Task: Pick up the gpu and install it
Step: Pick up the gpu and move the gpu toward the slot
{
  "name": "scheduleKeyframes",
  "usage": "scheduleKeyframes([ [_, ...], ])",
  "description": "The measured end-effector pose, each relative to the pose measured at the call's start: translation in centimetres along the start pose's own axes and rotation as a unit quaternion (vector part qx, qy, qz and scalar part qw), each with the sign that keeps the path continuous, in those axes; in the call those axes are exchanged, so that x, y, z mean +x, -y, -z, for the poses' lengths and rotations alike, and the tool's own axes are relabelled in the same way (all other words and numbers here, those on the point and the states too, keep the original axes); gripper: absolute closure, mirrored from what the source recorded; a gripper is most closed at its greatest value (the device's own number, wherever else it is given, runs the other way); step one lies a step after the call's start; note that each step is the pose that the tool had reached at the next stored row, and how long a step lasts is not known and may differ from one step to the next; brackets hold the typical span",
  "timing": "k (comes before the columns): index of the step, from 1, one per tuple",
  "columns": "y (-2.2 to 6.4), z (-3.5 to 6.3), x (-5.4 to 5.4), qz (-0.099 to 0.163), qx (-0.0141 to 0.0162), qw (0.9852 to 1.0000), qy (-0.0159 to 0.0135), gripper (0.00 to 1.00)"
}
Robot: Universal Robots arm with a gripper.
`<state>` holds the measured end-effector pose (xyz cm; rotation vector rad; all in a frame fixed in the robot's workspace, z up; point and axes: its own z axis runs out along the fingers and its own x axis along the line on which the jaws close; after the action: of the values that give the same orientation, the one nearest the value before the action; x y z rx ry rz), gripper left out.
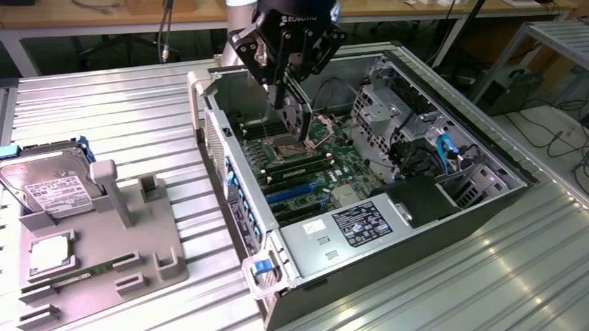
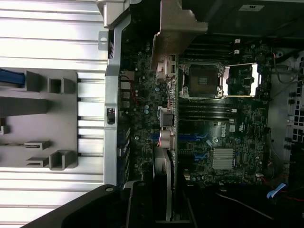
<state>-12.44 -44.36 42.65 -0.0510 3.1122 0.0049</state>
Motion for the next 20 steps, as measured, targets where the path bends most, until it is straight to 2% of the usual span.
scheduleKeyframes([
  [11, 0.06, -0.07, -2.3, 0.000, 0.0000, 1.0000, 0.0000, 0.72],
  [20, 0.10, -0.14, -3.7, 0.000, 0.0000, 1.0000, 0.0000, 0.72],
])
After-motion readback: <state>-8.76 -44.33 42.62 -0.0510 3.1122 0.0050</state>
